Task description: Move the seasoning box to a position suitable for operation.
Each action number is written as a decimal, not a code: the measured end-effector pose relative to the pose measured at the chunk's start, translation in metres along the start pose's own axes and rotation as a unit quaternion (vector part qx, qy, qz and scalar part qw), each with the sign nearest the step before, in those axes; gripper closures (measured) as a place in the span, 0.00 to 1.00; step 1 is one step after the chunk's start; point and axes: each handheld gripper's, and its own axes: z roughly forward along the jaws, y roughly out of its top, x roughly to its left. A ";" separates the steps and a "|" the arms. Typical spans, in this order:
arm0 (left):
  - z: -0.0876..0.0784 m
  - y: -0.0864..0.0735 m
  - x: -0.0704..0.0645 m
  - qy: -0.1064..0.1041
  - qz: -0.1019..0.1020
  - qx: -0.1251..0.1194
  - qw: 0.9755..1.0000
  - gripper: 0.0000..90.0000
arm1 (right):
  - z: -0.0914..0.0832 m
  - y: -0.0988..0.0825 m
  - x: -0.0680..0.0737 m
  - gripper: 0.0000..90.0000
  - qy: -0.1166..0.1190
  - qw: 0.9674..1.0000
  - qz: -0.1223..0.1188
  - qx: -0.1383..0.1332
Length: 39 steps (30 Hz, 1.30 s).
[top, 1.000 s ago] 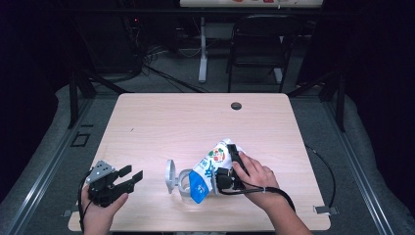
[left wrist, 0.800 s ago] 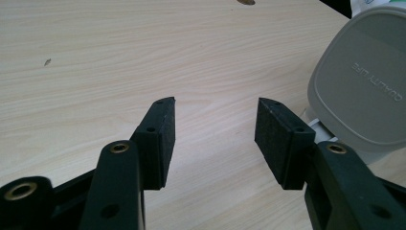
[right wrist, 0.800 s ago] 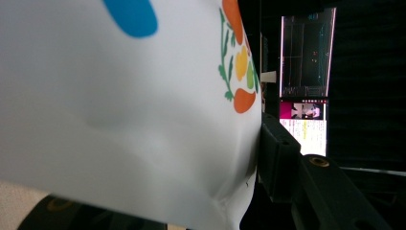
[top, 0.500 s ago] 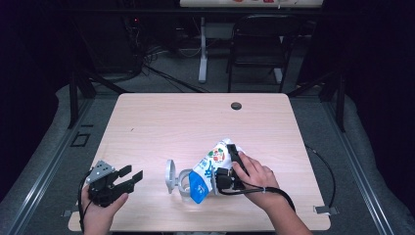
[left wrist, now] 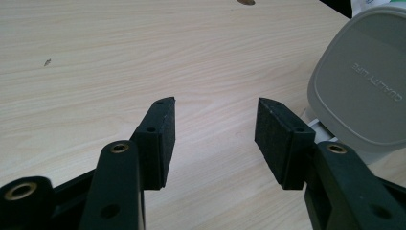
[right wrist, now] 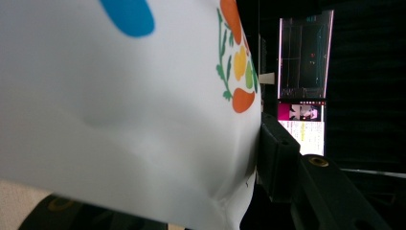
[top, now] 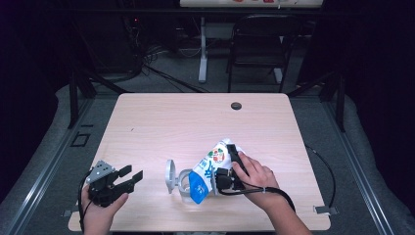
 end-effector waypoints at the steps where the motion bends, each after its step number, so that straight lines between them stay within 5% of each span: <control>1: 0.000 0.000 0.000 0.000 0.000 0.000 1.000 0.55 | 0.000 0.000 0.000 0.67 0.000 1.000 0.000 0.000; 39: 0.000 0.000 0.000 0.000 0.000 0.001 1.000 0.55 | -0.002 0.002 -0.001 0.68 -0.004 1.000 -0.014 0.007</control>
